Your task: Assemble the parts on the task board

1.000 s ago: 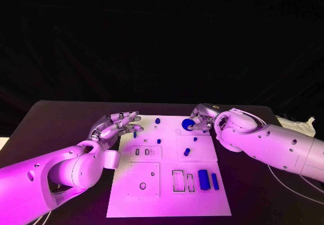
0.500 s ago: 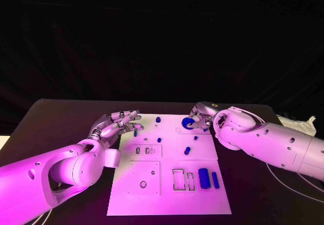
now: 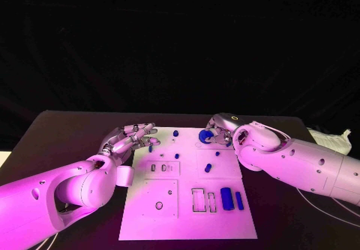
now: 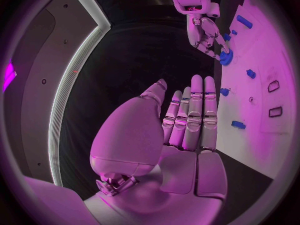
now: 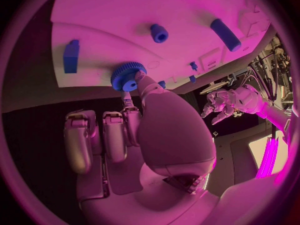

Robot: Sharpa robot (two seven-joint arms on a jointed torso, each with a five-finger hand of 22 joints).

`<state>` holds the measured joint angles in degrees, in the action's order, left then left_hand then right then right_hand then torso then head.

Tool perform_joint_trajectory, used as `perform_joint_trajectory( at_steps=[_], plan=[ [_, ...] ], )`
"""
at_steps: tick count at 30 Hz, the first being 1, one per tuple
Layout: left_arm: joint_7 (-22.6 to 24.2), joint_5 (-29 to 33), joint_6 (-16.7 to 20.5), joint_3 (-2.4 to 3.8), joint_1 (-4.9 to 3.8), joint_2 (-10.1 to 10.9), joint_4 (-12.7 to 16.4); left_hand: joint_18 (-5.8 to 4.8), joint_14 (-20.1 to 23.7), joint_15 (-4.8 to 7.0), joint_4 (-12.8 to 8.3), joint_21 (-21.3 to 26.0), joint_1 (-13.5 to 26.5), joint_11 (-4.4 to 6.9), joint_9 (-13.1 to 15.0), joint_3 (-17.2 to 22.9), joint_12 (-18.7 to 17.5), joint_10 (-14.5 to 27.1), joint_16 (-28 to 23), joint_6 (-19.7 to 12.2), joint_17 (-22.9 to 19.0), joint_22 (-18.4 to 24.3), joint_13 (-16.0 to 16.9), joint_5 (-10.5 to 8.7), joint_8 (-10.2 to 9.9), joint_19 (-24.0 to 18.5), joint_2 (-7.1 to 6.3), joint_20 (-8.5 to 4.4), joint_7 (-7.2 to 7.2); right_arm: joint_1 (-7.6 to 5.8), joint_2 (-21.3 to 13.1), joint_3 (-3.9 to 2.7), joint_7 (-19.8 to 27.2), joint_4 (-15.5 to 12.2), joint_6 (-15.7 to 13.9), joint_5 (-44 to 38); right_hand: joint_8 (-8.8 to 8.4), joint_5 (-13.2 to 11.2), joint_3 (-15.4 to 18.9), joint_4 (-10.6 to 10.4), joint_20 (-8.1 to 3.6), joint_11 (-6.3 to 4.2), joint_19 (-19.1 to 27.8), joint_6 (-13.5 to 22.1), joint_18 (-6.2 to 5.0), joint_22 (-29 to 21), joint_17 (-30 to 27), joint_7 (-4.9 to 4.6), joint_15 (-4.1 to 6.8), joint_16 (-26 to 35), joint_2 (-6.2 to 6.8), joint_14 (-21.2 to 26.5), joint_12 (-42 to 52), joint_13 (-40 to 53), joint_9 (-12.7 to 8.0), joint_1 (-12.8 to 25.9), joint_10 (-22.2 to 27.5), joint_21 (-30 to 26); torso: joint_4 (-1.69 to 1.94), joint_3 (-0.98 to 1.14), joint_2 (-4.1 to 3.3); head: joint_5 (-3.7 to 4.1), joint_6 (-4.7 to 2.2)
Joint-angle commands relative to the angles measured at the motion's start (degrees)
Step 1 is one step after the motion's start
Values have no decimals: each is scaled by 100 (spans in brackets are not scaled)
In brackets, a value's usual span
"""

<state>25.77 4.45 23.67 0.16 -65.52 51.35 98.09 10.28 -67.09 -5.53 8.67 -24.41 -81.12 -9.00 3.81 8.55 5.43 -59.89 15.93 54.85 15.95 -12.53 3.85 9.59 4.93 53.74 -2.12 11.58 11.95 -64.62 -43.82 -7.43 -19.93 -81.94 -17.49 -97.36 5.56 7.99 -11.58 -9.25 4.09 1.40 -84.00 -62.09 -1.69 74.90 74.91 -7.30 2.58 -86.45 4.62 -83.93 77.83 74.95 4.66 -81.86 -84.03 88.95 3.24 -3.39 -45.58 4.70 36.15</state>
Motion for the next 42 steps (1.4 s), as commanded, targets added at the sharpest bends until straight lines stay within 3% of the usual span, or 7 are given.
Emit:
perform_joint_trajectory(
  at_steps=[1,7,14,25,37,40,42],
  plan=[
    [21,-38,-118,5,-6,-18,1,4,30,9,-38,-19,-39,0,-7,6,-33,23,-11,-32,5,-10,-7,-9,-19,-24,22,5,23,4,53,-3,-165,-176,-449,-585,105,46,-36,2,-41,-58,-461,-316,120,1309,867,176,32,-34,-243,-484,25,472,138,-244,-41,19,10,-2,1,-2,-16],
    [19,-38,-118,5,-6,-26,-2,4,32,8,-45,-21,-44,-1,-8,12,-38,26,-13,-35,8,-12,-8,-8,-23,-26,22,5,25,6,254,-3,-206,-370,-502,-751,78,29,-65,10,-49,-51,-475,-305,125,1330,863,165,31,-32,-213,-483,6,465,141,-169,-38,28,12,-7,-3,-8,-26],
    [13,-38,-117,5,-6,-35,-4,3,34,7,-55,-26,-49,-4,-8,26,-46,30,-17,-38,15,-15,-9,-7,-29,-29,31,5,31,5,584,25,-207,-393,-412,-797,55,-11,-89,10,-49,-46,-473,-296,125,1327,856,159,28,-28,-202,-481,-9,459,143,-107,-34,27,5,-7,-5,-21,-16],
    [-2,-38,-113,5,-6,-61,-10,3,36,6,-64,-30,-54,-8,-9,39,-53,34,-20,-43,21,-19,-9,-7,-35,-32,36,6,37,8,993,121,-110,-153,-100,-764,22,-37,-117,4,-46,-36,-468,-273,123,1320,824,147,21,-12,-195,-475,-63,424,142,-29,-11,23,15,3,-15,-41,20],
    [-3,-40,-108,5,-6,-79,-11,3,36,6,-66,-31,-56,-8,-9,42,-55,35,-21,-44,23,-20,-9,-7,-36,-33,37,6,38,10,1263,197,-79,143,2,-758,-27,-57,-143,16,-38,-19,-464,-226,122,1314,811,125,9,-4,-168,-472,-116,391,134,35,15,20,14,-2,-19,-77,42],
    [-6,-42,-105,5,-6,-80,-11,3,36,6,-66,-31,-56,-8,-9,42,-55,35,-21,-44,23,-20,-9,-7,-36,-33,37,6,38,6,1293,203,-101,211,25,-761,-94,-74,-148,10,-25,9,-459,-141,120,1307,800,87,-11,3,-132,-469,-184,344,116,103,50,17,16,-1,-15,-71,52],
    [-8,-43,-102,5,-6,-80,-11,3,36,6,-66,-31,-56,-8,-9,42,-55,35,-21,-44,23,-20,-9,-7,-36,-33,37,6,38,1,1309,206,-104,260,26,-747,-200,-118,-138,-11,-1,67,-446,70,116,1289,789,10,-53,9,-76,-466,-372,202,68,188,147,8,13,0,-13,-67,57]
  ],
)
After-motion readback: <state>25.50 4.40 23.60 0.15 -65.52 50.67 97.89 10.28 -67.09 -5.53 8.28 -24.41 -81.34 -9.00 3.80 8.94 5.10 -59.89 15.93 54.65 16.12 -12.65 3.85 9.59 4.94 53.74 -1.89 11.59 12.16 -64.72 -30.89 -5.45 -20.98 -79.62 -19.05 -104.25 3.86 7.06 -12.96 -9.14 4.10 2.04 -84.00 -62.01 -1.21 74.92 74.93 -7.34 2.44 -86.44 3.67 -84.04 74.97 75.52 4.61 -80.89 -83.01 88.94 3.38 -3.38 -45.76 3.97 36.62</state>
